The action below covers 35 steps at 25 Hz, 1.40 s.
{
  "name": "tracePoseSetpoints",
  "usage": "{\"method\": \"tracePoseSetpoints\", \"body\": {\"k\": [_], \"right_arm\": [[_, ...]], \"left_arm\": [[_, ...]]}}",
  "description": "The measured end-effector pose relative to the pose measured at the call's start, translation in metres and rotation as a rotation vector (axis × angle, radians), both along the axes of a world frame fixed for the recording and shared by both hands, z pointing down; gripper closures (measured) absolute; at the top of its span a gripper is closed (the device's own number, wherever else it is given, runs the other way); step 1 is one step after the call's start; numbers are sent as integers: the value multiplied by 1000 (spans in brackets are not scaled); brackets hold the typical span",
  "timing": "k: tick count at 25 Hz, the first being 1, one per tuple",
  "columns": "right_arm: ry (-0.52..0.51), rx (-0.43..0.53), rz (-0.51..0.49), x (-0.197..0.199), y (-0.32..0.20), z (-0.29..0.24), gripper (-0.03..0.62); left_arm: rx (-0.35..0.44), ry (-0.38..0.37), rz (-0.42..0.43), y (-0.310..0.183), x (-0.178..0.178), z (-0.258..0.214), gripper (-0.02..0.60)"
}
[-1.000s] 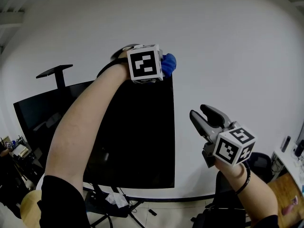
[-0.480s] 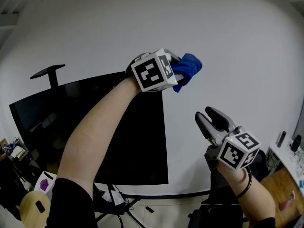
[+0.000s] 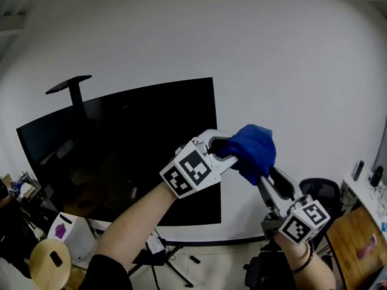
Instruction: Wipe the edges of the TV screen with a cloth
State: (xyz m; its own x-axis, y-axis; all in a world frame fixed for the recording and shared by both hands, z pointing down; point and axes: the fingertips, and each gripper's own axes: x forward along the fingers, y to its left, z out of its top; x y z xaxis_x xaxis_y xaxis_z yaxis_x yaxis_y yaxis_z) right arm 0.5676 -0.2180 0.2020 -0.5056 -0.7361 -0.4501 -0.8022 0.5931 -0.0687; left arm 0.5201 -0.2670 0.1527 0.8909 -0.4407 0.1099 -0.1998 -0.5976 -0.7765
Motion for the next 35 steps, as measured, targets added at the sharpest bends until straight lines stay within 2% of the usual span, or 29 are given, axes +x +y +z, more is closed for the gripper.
{"method": "tracePoseSetpoints", "body": {"k": [5,10,14,18,21,25,32,35], "right_arm": [[-63,-131,-15,-24,37,75,396],[-149,-282,-34,-60,82,148,396],[-133,-363,-32,-104,132,193,396],[-67,-414,-5,-136,180,227,399],[-51,-448,-9,-151,207,246,404],[-30,-478,-19,-154,234,261,414],[-12,-524,-54,-143,262,280,416],[14,-539,-88,-139,278,283,418]], "left_arm": [[-260,97,-10,38,-66,116,460],[-474,220,-151,78,-160,225,460],[-564,258,-252,131,-226,293,460],[-637,312,-282,193,-267,334,460],[-674,327,-296,234,-287,358,462],[-719,358,-311,273,-296,380,460],[-745,378,-367,306,-291,397,460],[-768,404,-379,319,-277,397,462]]}}
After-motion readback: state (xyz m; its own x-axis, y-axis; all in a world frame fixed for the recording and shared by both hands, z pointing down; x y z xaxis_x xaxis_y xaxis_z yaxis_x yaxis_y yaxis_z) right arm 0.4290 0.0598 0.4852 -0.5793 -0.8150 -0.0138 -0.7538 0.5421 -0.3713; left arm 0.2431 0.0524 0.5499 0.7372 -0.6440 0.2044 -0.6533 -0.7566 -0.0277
